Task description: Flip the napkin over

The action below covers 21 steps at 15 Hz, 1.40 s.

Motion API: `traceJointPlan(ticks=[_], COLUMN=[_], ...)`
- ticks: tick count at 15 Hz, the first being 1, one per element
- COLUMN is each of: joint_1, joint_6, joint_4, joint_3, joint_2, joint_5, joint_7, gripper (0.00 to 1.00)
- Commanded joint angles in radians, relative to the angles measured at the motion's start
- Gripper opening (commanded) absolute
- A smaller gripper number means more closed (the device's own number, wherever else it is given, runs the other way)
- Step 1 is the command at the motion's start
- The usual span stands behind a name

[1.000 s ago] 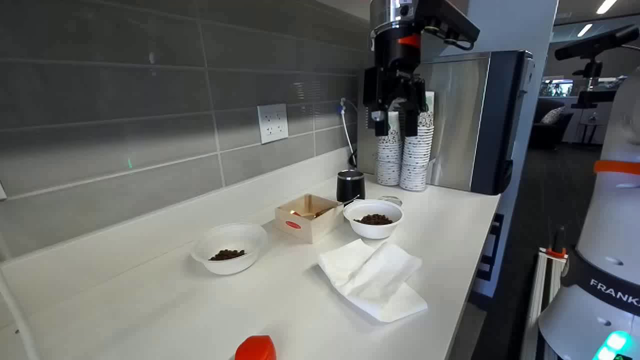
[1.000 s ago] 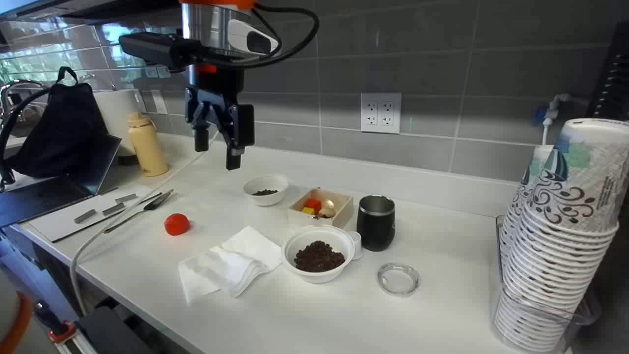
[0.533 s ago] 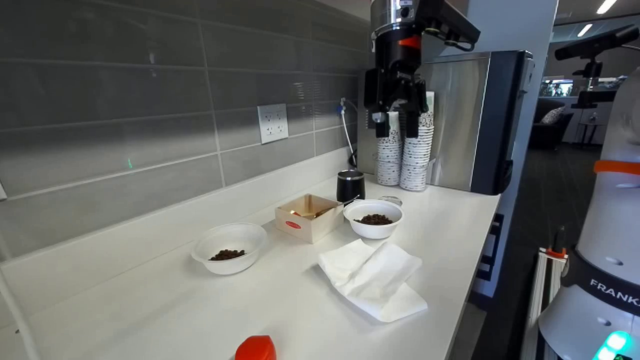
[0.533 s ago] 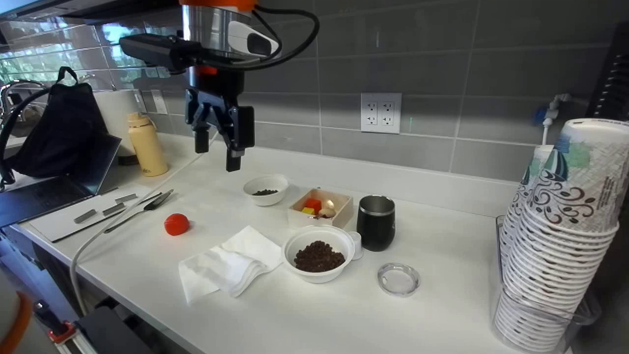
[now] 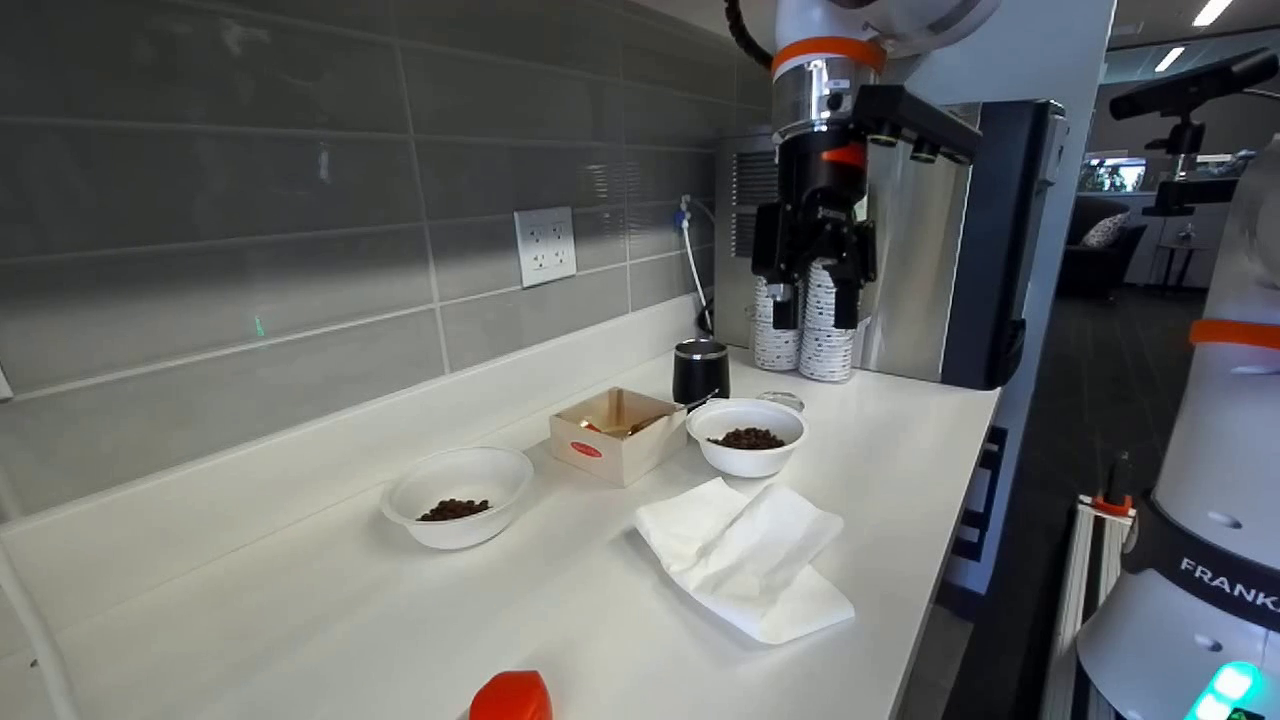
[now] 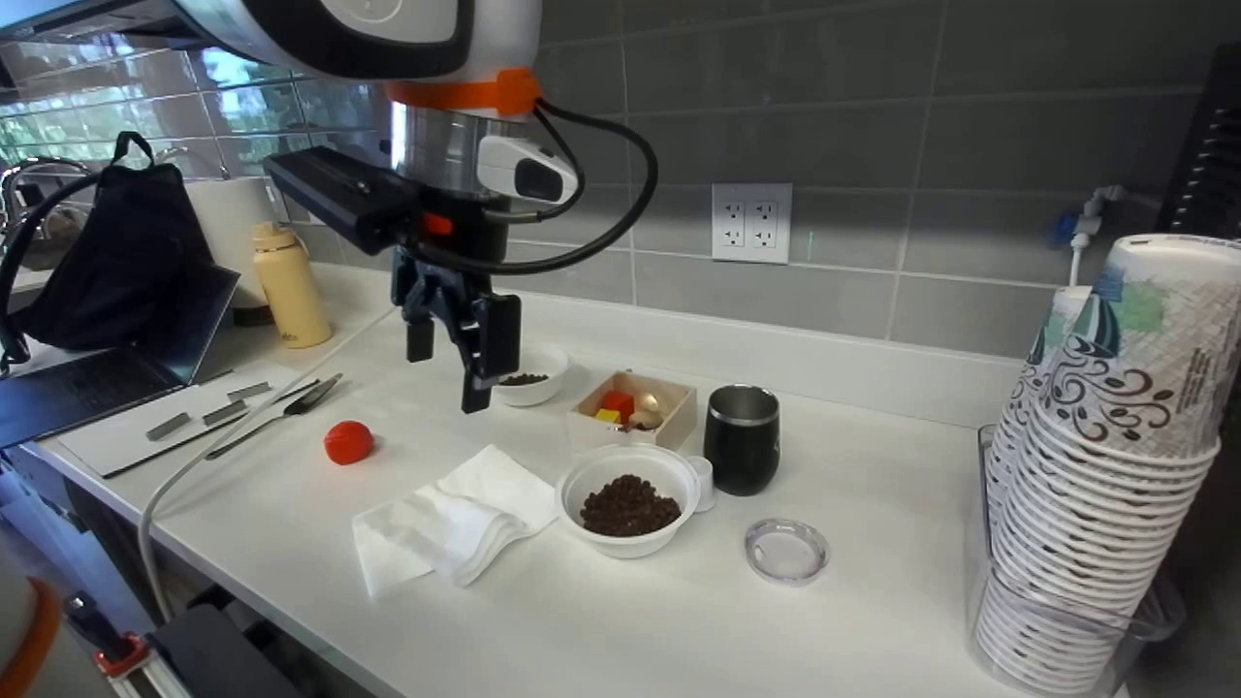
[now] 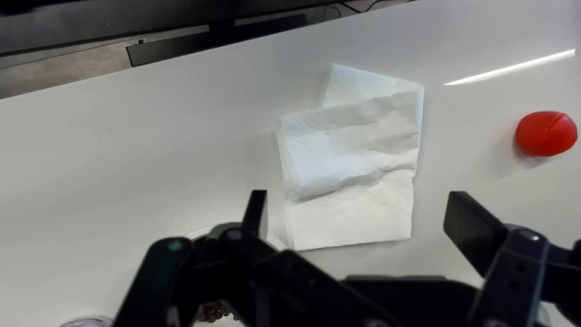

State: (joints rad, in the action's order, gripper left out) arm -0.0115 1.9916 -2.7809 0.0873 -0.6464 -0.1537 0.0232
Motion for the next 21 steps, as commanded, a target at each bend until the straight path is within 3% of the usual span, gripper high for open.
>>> traceJointPlan(ticks=[1, 7, 14, 21], joint_1=[-0.016, 0.005, 0.016, 0.06], joint_6=[0.15, 0.368, 0.442, 0.512], joint_4=[0.002, 0.002, 0.003, 0.004], joint_3=[0.004, 0.003, -0.011, -0.039], joint_2=[0.09, 0.29, 0.435, 0.553], joint_5=[-0.04, -0.069, -0.112, -0.282], joint_7=[-0.005, -0.018, -0.018, -0.068], gripper=[1.0, 1.0, 1.0, 1.0])
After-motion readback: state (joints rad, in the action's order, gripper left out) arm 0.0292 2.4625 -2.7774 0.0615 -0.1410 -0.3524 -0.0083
